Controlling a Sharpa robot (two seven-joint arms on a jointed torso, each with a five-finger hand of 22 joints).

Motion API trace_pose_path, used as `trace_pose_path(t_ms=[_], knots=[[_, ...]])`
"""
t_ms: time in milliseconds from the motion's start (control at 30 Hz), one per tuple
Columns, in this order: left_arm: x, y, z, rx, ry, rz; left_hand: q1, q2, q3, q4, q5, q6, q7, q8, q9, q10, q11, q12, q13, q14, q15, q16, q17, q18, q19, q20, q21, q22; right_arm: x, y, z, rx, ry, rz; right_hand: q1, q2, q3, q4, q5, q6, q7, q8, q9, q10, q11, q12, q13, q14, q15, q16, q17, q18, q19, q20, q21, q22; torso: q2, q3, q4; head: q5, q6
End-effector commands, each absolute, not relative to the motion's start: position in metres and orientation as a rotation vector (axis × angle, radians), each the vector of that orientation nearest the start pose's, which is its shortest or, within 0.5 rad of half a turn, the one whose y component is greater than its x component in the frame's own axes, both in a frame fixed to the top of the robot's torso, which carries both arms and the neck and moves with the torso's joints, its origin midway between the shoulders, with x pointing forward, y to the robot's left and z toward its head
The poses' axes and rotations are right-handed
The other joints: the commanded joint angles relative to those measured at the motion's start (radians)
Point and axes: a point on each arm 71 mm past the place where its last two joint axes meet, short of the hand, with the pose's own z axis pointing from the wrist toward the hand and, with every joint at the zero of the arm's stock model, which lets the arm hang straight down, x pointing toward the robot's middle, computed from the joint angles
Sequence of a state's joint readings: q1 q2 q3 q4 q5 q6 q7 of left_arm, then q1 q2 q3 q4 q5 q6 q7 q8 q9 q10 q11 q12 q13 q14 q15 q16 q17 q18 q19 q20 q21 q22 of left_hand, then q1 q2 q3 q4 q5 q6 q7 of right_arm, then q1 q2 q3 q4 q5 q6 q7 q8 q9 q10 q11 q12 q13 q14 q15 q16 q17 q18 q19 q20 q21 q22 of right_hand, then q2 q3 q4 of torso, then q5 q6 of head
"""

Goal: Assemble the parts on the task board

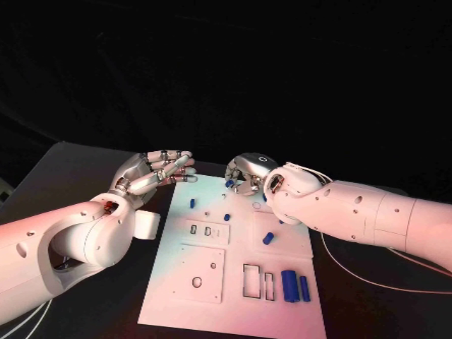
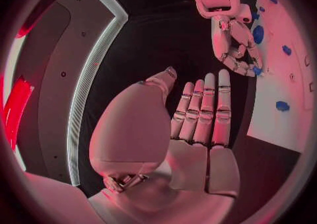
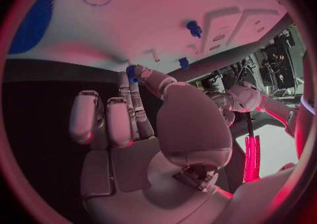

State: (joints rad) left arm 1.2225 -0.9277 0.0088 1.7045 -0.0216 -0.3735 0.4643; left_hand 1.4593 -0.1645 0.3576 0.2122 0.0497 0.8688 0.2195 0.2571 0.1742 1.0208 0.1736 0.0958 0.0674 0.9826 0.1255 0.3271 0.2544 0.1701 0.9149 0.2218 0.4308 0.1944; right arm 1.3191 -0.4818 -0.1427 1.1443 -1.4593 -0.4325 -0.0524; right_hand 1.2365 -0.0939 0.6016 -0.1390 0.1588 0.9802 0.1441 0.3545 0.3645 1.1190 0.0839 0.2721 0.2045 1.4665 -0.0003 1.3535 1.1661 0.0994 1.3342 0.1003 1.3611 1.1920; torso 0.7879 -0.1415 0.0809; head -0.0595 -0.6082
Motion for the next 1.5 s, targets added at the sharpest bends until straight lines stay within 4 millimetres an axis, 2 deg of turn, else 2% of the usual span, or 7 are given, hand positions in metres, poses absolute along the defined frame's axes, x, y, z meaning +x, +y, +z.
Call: trace_pose_path(t_ms=[33,267,533,1033,1300,1433,1500], knots=[[0.464,0.198,-0.128,-0.996,1.306,-1.680,-0.002,-0.003,0.003,-0.004,0.001,-0.006,0.013,-0.005,0.001,0.000,0.004,-0.006,-0.001,0.001,0.002,0.003,0.001,0.011,0.006,0.002,0.007,0.001,0.553,-0.116,-0.168,-0.277,1.517,0.614,0.020,0.011,0.003,0.003,0.006,0.002,-0.001,0.004,0.013,0.015,-0.012,0.005,0.002,0.034,-0.005,0.004,-0.002,-0.020,0.002,0.001,0.003,-0.003,0.000,-0.0010,0.0008,0.001,0.000],[0.464,0.198,-0.129,-0.995,1.307,-1.682,-0.002,-0.003,0.003,-0.004,0.001,-0.006,0.013,-0.005,0.001,0.000,0.004,-0.006,-0.001,0.001,0.002,0.003,0.001,0.011,0.006,0.002,0.007,0.001,0.555,-0.116,-0.170,-0.273,1.516,0.607,0.010,0.001,0.006,0.010,0.001,-0.031,0.008,-0.011,0.018,-0.004,-0.003,-0.007,0.000,0.032,0.001,0.005,-0.007,-0.018,-0.004,0.006,0.001,-0.006,0.000,-0.0025,0.0031,-0.001,0.000],[0.465,0.198,-0.129,-0.996,1.307,-1.681,-0.002,-0.003,0.003,-0.004,0.001,-0.006,0.013,-0.005,0.001,0.000,0.004,-0.006,-0.001,0.001,0.002,0.003,0.001,0.011,0.006,0.002,0.007,0.001,0.555,-0.115,-0.171,-0.272,1.522,0.617,-0.021,-0.049,0.002,0.028,-0.004,-0.093,0.036,-0.052,0.024,-0.100,0.032,-0.066,-0.030,0.004,0.031,-0.036,-0.088,0.009,-0.102,0.031,-0.085,-0.139,0.000,-0.0021,0.0023,0.002,0.000],[0.466,0.200,-0.129,-0.998,1.304,-1.673,-0.001,-0.002,0.006,-0.009,0.001,-0.007,0.012,-0.006,0.002,0.002,0.004,-0.010,0.000,0.000,0.002,0.003,0.004,0.010,0.003,0.001,0.012,0.004,0.541,-0.137,-0.165,-0.236,1.477,0.650,-0.020,-0.081,-0.017,0.033,-0.003,-0.130,0.048,-0.078,0.029,-0.139,0.045,-0.075,-0.046,-0.012,0.043,-0.049,-0.121,0.018,-0.132,0.046,-0.119,-0.175,-0.003,0.0000,0.0009,0.006,0.003],[0.468,0.201,-0.131,-0.995,1.309,-1.667,0.002,-0.001,0.008,-0.013,0.001,-0.005,0.011,-0.005,0.003,0.005,0.003,-0.010,0.000,0.000,0.001,0.003,0.006,0.010,0.002,0.000,0.015,0.005,0.523,-0.170,-0.156,-0.138,1.456,0.744,-0.025,-0.074,-0.017,0.057,0.029,-0.128,0.052,-0.088,0.037,-0.064,0.036,-0.038,-0.045,0.002,0.037,-0.026,-0.095,0.009,-0.092,0.043,-0.090,-0.124,-0.012,0.0128,-0.0099,0.016,0.014],[0.472,0.200,-0.132,-0.970,1.322,-1.651,0.002,-0.002,0.010,-0.014,0.001,-0.002,0.010,-0.004,0.004,0.009,0.002,-0.009,0.001,0.000,0.001,0.003,0.007,0.010,0.001,0.000,0.016,0.006,0.516,-0.188,-0.154,-0.077,1.473,0.764,-0.026,-0.081,-0.025,0.065,0.035,-0.125,0.042,-0.092,0.042,0.008,0.021,-0.005,-0.031,0.007,0.026,-0.015,-0.082,0.005,-0.075,0.035,-0.077,-0.100,-0.018,0.0237,-0.0142,0.019,0.019],[0.474,0.199,-0.133,-0.951,1.336,-1.634,0.000,-0.002,0.010,-0.015,0.001,0.000,0.010,-0.003,0.005,0.014,0.001,-0.008,0.002,0.000,0.000,0.003,0.008,0.010,0.000,0.000,0.019,0.007,0.513,-0.201,-0.153,-0.024,1.504,0.768,-0.030,-0.093,-0.045,0.074,0.045,-0.131,0.033,-0.101,0.045,0.053,0.008,0.027,-0.008,0.011,0.014,-0.007,-0.073,0.001,-0.062,0.024,-0.068,-0.082,-0.023,0.0333,-0.0181,0.021,0.018]])
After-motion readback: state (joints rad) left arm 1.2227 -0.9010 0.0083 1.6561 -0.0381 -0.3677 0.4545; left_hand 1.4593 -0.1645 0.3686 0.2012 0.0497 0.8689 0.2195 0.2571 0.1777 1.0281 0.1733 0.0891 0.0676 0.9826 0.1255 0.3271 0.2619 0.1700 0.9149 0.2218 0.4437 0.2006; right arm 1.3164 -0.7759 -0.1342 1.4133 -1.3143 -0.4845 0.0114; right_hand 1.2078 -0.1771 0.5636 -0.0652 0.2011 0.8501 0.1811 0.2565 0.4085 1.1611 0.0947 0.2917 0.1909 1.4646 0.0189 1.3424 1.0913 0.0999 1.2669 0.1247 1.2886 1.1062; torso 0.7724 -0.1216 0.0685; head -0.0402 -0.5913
